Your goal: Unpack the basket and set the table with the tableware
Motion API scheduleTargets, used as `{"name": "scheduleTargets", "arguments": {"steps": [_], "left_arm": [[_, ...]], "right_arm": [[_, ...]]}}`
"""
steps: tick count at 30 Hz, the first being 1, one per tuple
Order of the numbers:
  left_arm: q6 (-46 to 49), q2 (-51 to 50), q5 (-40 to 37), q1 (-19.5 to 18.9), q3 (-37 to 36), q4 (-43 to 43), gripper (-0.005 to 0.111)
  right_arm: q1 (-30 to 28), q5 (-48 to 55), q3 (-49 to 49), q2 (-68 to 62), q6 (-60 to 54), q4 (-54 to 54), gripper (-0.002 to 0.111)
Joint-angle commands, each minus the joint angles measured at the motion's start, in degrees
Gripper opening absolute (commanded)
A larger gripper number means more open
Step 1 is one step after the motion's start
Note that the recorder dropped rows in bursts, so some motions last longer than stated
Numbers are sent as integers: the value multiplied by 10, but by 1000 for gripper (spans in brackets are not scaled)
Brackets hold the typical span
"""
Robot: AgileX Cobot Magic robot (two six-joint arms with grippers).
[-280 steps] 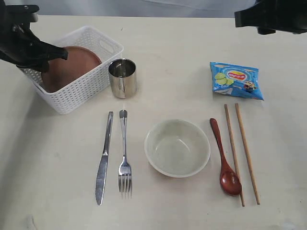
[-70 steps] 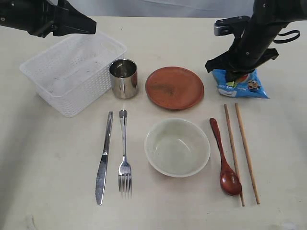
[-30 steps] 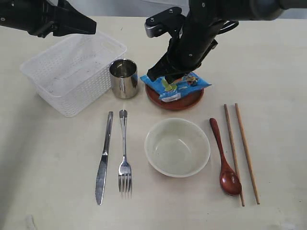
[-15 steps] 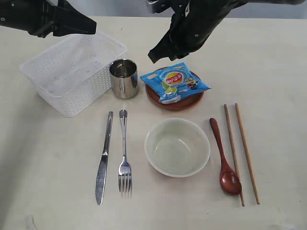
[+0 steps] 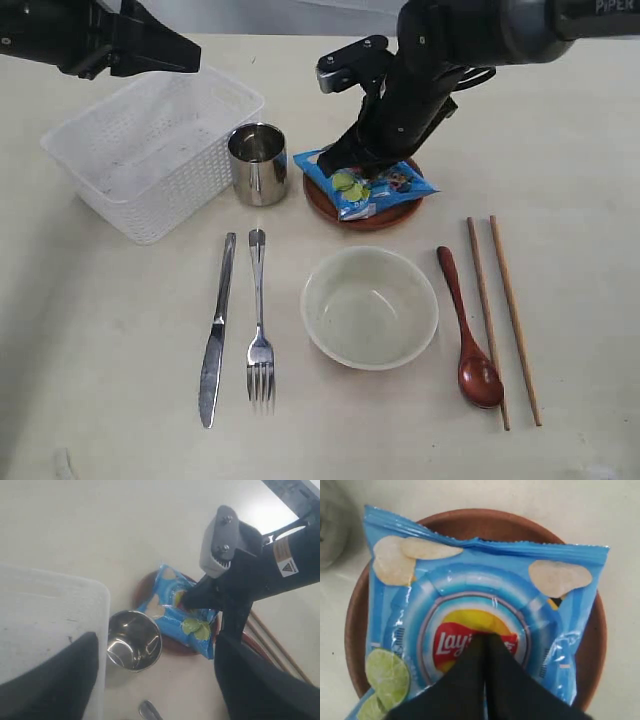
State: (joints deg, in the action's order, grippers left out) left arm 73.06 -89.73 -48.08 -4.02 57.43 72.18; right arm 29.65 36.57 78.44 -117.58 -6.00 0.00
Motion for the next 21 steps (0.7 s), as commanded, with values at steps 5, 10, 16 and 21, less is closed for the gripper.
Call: {"name": "scheduleTargets", "arguments": {"steps": [5, 10, 16, 21], "left_arm": [[4, 4, -3, 4, -4, 3, 62], [4, 4, -3, 4, -4, 3, 62], [4, 4, -3, 4, -4, 3, 62], [4, 4, -4, 4, -4, 3, 62]], "right_arm": [[-5, 41, 7, 94, 0, -19, 0], [-61, 114, 7, 132, 9, 8, 3], [-109, 163, -37, 127, 18, 65, 37], [-107, 145, -87, 124, 35, 62, 38]]}}
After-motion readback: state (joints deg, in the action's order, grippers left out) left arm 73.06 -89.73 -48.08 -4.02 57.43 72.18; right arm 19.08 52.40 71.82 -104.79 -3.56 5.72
